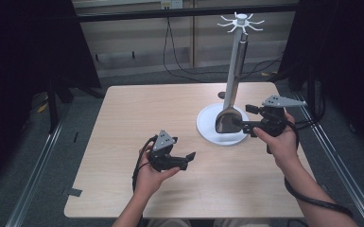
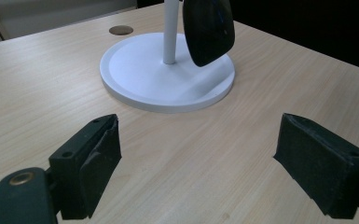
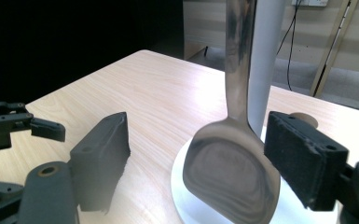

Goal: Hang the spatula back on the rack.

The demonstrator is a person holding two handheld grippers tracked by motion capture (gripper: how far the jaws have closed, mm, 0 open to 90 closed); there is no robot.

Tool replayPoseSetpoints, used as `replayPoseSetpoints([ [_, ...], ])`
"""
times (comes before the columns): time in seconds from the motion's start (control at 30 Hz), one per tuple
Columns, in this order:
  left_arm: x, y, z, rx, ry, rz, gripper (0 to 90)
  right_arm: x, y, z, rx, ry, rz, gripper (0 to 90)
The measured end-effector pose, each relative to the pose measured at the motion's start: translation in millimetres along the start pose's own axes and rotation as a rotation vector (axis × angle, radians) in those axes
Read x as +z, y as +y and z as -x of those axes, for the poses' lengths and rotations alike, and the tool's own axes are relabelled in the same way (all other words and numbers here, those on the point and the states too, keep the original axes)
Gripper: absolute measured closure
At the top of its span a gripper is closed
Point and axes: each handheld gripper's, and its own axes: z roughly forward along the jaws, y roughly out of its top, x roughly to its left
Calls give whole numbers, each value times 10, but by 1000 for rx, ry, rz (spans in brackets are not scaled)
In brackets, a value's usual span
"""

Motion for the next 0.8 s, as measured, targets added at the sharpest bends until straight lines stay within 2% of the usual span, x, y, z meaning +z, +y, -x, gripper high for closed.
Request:
replayPoseSetpoints([
  [0.4, 2, -21, -14, -2, 9, -7, 135, -55, -203, -64, -18, 6, -31, 185],
  [0.8, 1, -36, -34, -10, 12, -6, 132, -77, -399, -105, -16, 18, -57, 174],
])
